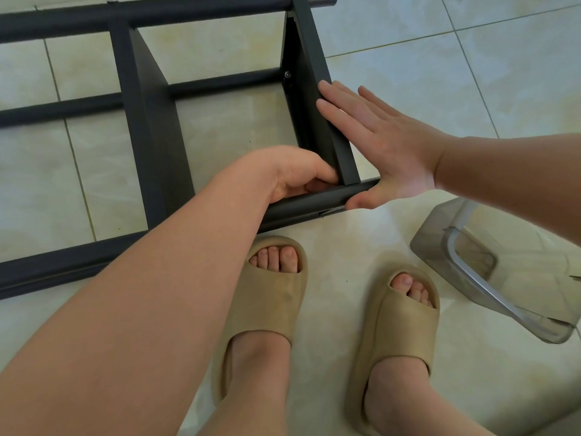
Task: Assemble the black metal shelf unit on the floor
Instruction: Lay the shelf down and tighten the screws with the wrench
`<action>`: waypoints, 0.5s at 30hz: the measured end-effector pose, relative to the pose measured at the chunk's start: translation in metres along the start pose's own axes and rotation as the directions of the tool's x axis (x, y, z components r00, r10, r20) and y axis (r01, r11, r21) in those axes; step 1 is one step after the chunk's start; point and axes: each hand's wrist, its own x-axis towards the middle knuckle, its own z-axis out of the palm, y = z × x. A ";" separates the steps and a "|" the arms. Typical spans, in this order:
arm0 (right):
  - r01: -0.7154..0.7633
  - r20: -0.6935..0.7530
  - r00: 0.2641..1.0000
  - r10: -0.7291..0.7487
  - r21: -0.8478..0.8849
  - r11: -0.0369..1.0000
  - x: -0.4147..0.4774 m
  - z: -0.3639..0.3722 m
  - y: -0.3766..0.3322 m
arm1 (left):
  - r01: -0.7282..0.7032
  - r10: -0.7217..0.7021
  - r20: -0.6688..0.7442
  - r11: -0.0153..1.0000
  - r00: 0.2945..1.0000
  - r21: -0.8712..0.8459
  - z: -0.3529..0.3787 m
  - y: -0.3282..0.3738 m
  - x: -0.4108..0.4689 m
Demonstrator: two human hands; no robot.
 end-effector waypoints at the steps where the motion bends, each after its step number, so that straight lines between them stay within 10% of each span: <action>1: 0.000 -0.002 1.000 0.000 0.008 1.000 0.000 0.000 0.001 | -0.002 0.002 -0.001 1.000 1.000 -0.007 0.000 0.000 0.000; 15: 0.013 -0.009 1.000 -0.013 -0.003 1.000 0.006 -0.001 0.006 | -0.091 0.093 0.021 0.991 0.995 -0.096 -0.004 0.001 0.003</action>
